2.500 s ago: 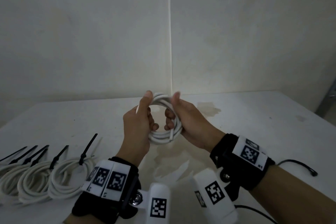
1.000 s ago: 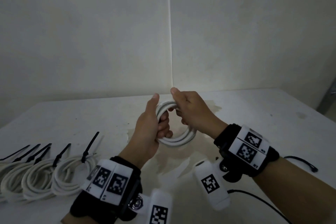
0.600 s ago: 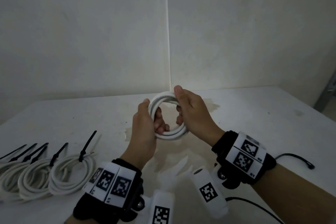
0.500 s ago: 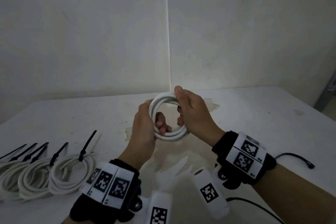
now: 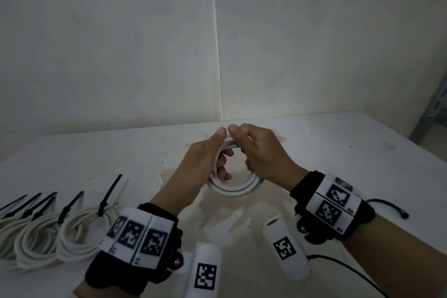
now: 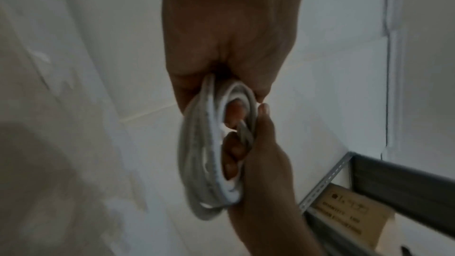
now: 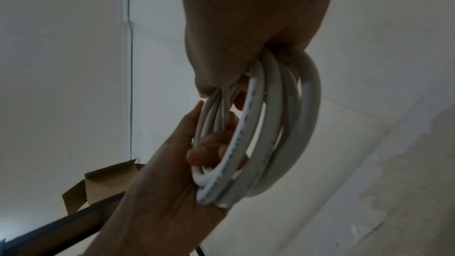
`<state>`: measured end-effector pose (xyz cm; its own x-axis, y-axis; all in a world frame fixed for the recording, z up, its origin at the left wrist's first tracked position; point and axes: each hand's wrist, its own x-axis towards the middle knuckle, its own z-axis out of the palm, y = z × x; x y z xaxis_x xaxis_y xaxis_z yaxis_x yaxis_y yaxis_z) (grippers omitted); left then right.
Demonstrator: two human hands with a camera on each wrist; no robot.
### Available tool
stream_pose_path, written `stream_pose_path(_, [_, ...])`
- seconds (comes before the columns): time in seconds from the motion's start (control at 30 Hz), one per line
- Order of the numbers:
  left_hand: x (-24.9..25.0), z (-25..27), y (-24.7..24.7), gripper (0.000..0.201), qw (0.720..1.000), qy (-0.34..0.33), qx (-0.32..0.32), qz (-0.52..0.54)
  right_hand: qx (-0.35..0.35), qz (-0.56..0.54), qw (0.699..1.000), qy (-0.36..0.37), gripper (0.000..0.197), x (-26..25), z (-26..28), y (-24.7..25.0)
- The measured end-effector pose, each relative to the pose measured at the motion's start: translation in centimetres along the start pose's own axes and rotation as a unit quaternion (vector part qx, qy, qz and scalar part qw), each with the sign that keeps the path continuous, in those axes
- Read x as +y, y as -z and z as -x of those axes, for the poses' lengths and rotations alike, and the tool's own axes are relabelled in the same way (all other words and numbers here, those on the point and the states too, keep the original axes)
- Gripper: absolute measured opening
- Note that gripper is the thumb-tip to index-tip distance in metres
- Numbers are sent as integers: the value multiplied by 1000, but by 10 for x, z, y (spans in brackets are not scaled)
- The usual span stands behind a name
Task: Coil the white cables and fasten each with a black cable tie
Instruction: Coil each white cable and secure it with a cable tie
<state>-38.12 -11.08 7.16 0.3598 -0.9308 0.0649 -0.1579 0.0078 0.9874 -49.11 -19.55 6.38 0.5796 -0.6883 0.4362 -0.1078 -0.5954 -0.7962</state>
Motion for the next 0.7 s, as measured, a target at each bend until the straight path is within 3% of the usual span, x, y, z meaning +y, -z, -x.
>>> stream_pose_path(0.13, [-1, -3, -12, 46, 998, -15, 43, 31, 12, -26, 1000, -3, 39, 0, 1, 1])
stream_pose_path(0.3, [0, -9, -25, 44, 995, -45, 73, 43, 30, -73, 996, -35, 58, 4, 2, 10])
stream_pose_path(0.53, [-15, -19, -36, 45, 995, -40, 76, 49, 36, -41, 991, -124, 27, 21, 19, 51])
stream_pose_path(0.7, [-26, -25, -61, 45, 997, -28, 42, 52, 42, 90, 977, -191, 17, 44, 49, 102])
